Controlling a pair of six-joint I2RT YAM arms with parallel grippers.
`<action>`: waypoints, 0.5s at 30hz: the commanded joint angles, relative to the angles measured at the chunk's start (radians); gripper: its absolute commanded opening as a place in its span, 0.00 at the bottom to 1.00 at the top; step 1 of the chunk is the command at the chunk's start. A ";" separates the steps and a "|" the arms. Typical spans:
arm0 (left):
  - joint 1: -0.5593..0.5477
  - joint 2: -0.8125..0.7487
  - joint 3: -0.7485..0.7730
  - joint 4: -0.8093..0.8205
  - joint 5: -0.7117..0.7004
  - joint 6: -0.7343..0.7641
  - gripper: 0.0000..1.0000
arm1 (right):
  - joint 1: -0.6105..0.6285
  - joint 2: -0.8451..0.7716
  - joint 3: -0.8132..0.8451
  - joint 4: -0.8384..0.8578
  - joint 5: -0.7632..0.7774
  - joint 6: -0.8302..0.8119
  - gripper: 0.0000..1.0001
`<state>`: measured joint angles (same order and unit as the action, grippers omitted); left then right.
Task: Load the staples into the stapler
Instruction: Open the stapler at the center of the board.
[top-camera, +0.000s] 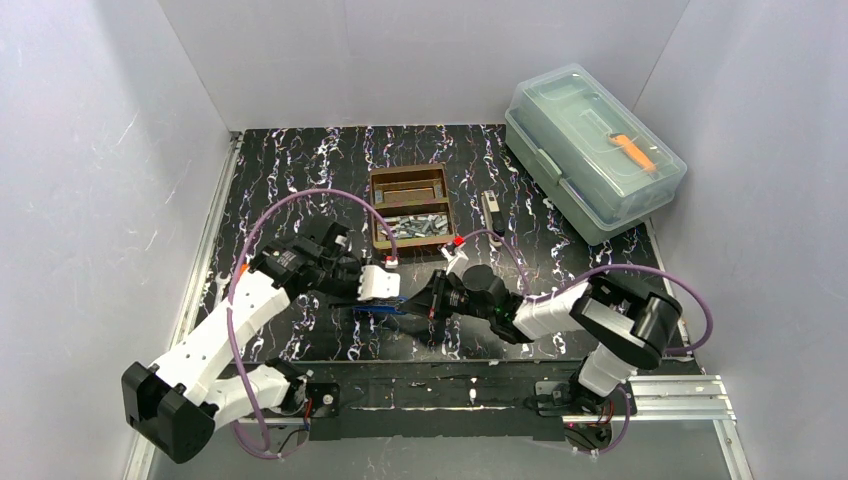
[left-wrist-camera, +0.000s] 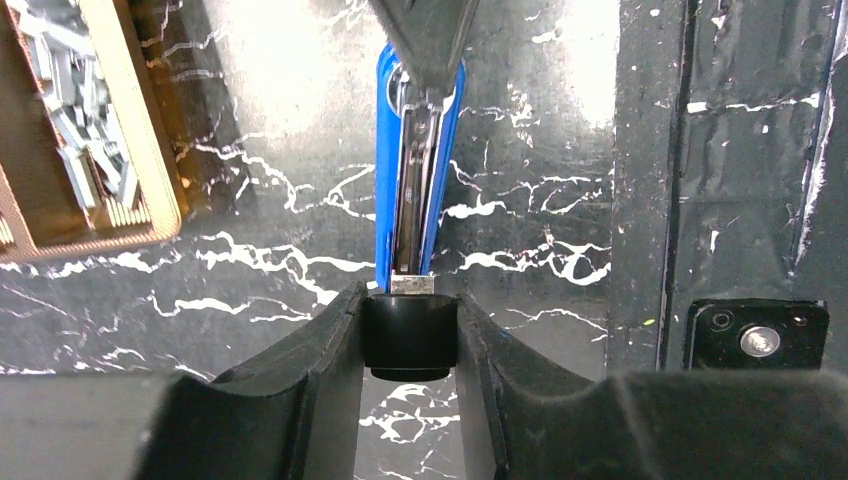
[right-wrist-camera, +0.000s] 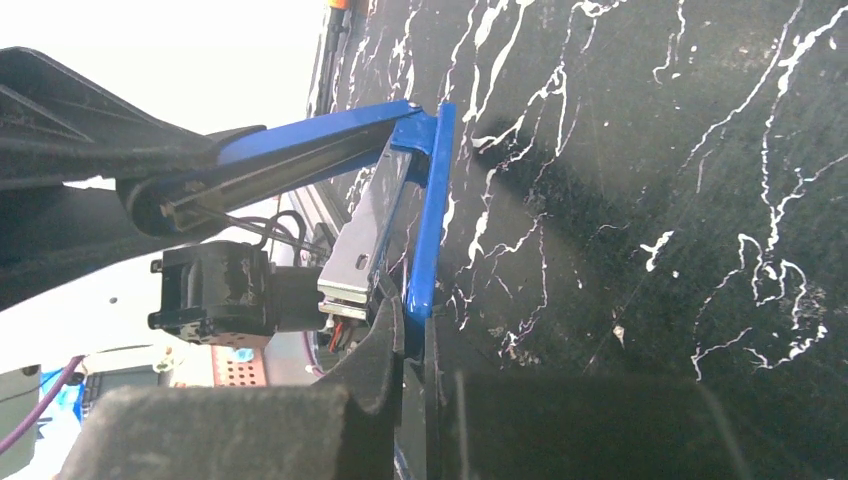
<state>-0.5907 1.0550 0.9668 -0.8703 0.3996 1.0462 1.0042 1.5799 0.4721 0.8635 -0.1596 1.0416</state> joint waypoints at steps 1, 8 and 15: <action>0.139 -0.022 0.035 0.020 -0.008 0.030 0.00 | 0.010 0.072 -0.051 0.049 -0.033 -0.022 0.01; 0.388 0.023 0.028 0.019 0.054 0.079 0.00 | 0.010 0.138 -0.052 0.033 -0.041 -0.012 0.01; 0.557 0.094 0.031 0.018 0.073 0.135 0.00 | 0.010 0.156 -0.059 0.019 -0.033 -0.011 0.01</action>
<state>-0.1364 1.0950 0.9718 -0.9516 0.6231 1.1679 0.9928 1.6970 0.4603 1.0199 -0.1318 1.1210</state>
